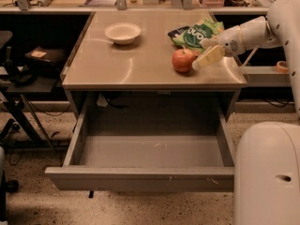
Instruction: Place apple into top drawer
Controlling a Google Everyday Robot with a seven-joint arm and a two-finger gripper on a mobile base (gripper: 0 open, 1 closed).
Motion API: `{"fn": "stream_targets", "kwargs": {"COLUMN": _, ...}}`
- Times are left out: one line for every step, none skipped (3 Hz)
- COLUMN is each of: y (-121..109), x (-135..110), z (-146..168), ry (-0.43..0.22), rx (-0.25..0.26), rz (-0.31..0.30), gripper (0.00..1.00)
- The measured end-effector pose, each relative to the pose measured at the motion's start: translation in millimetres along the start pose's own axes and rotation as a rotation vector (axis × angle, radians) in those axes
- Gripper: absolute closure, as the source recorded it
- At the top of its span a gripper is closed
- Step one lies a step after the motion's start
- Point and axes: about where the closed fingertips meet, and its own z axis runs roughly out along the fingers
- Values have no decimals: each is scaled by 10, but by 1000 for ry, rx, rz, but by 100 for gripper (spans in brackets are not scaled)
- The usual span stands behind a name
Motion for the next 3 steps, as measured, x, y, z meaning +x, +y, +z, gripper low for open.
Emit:
{"fn": "stream_targets", "kwargs": {"y": 235, "x": -248, "z": 77, "ry": -48, "rx": -69, "rz": -82, "gripper": 0}}
{"fn": "stream_targets", "kwargs": {"y": 502, "x": -401, "z": 202, "ry": -78, "rx": -160, "rz": -159, "gripper": 0}}
{"fn": "stream_targets", "kwargs": {"y": 508, "x": -403, "z": 217, "ry": -80, "rx": -163, "rz": -164, "gripper": 0}}
